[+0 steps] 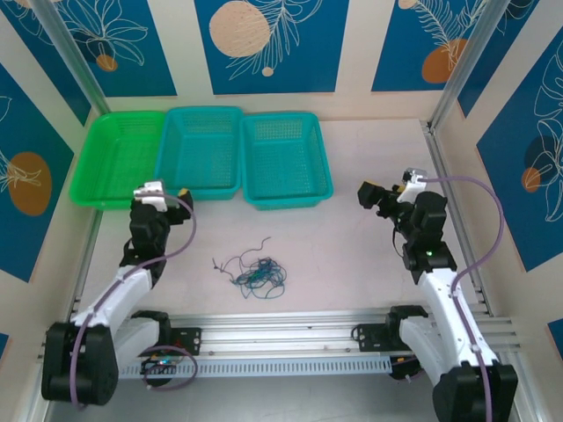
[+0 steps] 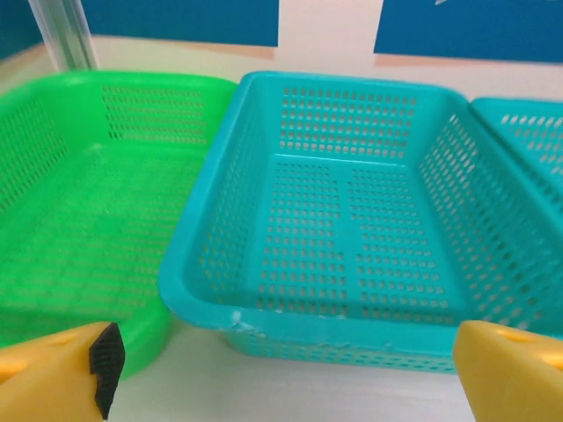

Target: Untangle the cables

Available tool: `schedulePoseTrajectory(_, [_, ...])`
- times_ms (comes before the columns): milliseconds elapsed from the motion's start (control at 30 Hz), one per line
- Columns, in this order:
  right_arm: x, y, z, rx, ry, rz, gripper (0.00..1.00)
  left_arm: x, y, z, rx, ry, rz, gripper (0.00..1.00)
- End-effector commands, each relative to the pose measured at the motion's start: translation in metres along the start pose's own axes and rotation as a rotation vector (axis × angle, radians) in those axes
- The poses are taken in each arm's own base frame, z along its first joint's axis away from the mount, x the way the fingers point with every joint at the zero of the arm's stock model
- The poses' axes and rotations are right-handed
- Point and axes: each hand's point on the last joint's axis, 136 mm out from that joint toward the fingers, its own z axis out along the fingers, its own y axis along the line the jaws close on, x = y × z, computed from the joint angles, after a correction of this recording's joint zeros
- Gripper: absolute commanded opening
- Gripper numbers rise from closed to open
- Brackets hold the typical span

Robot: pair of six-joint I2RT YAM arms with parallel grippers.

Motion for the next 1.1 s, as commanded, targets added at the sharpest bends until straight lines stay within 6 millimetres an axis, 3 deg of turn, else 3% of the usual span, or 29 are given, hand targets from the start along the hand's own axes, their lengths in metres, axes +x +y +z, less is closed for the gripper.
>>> schedulePoseTrajectory(0, [0.056, 0.048, -0.019, -0.147, 0.351, 0.136, 0.99, 0.028, -0.017, -0.019, 0.058, 0.259, -0.244, 0.93])
schedulePoseTrajectory(133, [0.096, 0.1, -0.032, -0.251, 0.614, 0.075, 0.99, 0.05, -0.055, -0.048, 0.19, 0.526, -0.493, 0.87])
schedulePoseTrajectory(267, [0.144, 0.128, -0.031, -0.239, 0.797, 0.006, 0.99, 0.08, -0.085, -0.081, 0.261, 0.732, -0.669, 0.79])
schedulePoseTrajectory(333, [0.17, 0.149, -0.028, -0.272, 0.859, -0.037, 0.99, 0.094, -0.093, -0.099, 0.281, 0.8, -0.685, 0.77])
schedulePoseTrajectory(500, [0.222, 0.176, -0.008, -0.253, 0.942, -0.149, 0.99, 0.13, -0.103, -0.125, 0.298, 0.88, -0.615, 0.68])
schedulePoseTrajectory(667, [0.256, 0.188, 0.012, -0.215, 0.975, -0.25, 0.99, 0.152, -0.115, -0.127, 0.384, 0.889, -0.364, 0.64])
schedulePoseTrajectory(800, [0.278, 0.199, 0.02, -0.223, 1.005, -0.294, 0.99, 0.16, -0.12, -0.117, 0.41, 0.856, -0.16, 0.53])
schedulePoseTrajectory(867, [0.287, 0.203, 0.022, -0.224, 1.019, -0.297, 0.99, 0.163, -0.128, -0.115, 0.447, 0.866, -0.108, 0.52])
schedulePoseTrajectory(1067, [0.311, 0.21, 0.031, -0.211, 1.027, -0.361, 0.99, 0.18, -0.124, -0.099, 0.399, 0.872, -0.031, 0.45])
